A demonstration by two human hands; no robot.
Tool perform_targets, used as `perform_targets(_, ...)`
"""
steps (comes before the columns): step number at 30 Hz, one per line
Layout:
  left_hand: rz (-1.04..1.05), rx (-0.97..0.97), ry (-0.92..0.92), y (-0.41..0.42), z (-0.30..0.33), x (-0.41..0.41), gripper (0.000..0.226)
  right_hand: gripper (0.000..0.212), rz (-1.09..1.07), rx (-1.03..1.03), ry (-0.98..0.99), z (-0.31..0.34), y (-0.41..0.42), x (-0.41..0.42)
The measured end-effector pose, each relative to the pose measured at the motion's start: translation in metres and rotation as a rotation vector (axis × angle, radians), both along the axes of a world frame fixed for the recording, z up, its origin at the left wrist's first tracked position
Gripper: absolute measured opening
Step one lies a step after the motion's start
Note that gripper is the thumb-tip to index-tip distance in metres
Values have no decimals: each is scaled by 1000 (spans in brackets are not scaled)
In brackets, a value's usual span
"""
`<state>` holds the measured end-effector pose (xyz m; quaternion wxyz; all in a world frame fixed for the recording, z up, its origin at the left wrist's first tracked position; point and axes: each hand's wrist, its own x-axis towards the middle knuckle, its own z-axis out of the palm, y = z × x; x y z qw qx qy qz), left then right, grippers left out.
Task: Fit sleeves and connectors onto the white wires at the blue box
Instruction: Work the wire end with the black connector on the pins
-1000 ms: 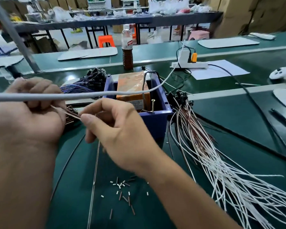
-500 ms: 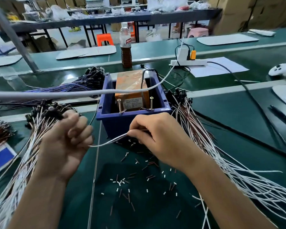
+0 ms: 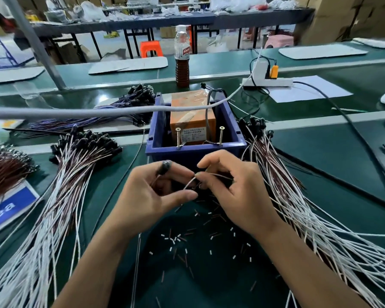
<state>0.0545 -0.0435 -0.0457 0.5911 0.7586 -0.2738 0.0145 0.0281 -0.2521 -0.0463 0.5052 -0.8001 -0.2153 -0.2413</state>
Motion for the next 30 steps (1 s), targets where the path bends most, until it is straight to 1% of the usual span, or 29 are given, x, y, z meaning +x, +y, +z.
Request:
perform_targets(3,-26,-6,41,-12,-9,-1,13,12,23,27,24,-1,1,0)
perform_targets(7,16,-22,45,-14,-15,2,3,9,36,94,77,-1,0,0)
perform_targets(9,39,-31,36,-14,-15,4,7,6,62,142,142,0,-2,-2)
perform_targets(11,59,-42,38,-13,-15,5,7,5,68,117,179,0,-3,-3)
perform_targets(13,54,-27,29,-15,-15,4,12,2,49,69,169,0,-2,-2)
perform_targets(14,43,-25,34,-16,-14,3,13,5,38,59,159,-1,-1,-2)
perform_targets(16,35,-35,42,-18,-14,1,11,7,32,64,153,-1,0,-1)
perform_targets(20,57,-43,-14,-21,-12,-1,7,9,34,71,167,1,-1,-2)
perform_targets(23,51,-59,-22,-21,-10,-3,5,11,37,84,169,2,0,-3)
perform_targets(30,33,-66,80,-17,-8,-2,8,13,65,148,198,2,-1,-3)
